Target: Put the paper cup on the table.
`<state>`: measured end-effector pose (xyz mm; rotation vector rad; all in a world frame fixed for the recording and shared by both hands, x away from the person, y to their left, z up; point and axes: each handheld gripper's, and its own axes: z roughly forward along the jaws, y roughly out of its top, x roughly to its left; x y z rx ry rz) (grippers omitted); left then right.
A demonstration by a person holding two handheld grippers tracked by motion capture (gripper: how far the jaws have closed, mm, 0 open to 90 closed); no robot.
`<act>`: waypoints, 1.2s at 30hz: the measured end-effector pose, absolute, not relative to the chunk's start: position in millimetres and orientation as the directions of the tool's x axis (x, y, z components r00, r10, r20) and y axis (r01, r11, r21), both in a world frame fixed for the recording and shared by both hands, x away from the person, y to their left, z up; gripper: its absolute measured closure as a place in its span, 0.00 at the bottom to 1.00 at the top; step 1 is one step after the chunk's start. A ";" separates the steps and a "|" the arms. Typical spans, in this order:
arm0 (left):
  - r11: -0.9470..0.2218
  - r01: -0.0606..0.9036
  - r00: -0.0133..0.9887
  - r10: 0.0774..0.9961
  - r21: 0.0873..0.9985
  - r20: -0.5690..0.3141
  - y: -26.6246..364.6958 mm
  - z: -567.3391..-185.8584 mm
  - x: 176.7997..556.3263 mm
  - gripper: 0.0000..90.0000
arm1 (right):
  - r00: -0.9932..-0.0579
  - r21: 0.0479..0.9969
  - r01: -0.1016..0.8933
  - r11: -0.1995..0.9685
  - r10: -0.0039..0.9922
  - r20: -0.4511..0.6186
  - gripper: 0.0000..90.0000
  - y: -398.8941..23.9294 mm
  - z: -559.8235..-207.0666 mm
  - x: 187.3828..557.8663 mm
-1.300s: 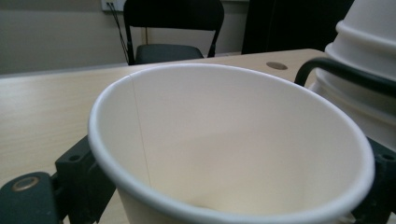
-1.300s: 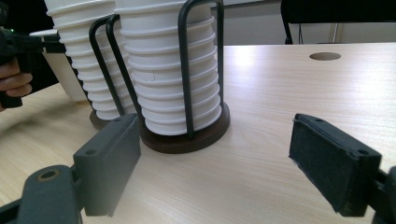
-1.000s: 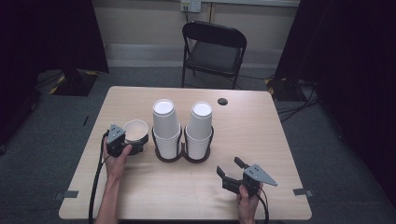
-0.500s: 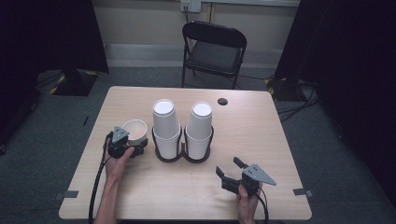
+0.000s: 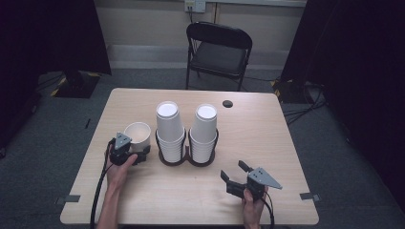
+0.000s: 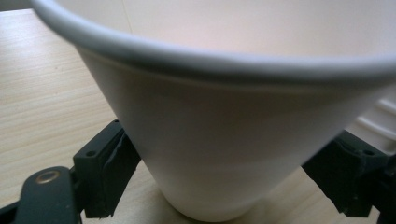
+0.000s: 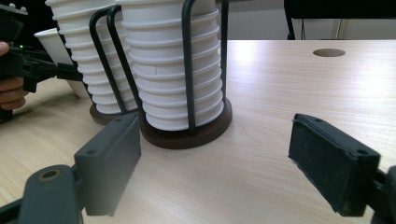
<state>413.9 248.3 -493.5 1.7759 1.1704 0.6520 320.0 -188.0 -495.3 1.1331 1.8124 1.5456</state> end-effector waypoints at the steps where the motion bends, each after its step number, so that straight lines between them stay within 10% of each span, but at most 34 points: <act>1: -0.172 0.443 0.420 0.907 0.880 -0.035 249.0 -493.3 413.2 0.17 | -0.528 0.962 0.272 0.008 0.837 0.143 0.18 -188.0 -495.3 320.2; 36: -0.074 0.340 0.451 0.888 0.938 -0.094 245.5 -486.5 331.4 0.17 | -0.532 0.964 0.264 0.009 0.835 0.138 0.18 -188.1 -495.4 319.2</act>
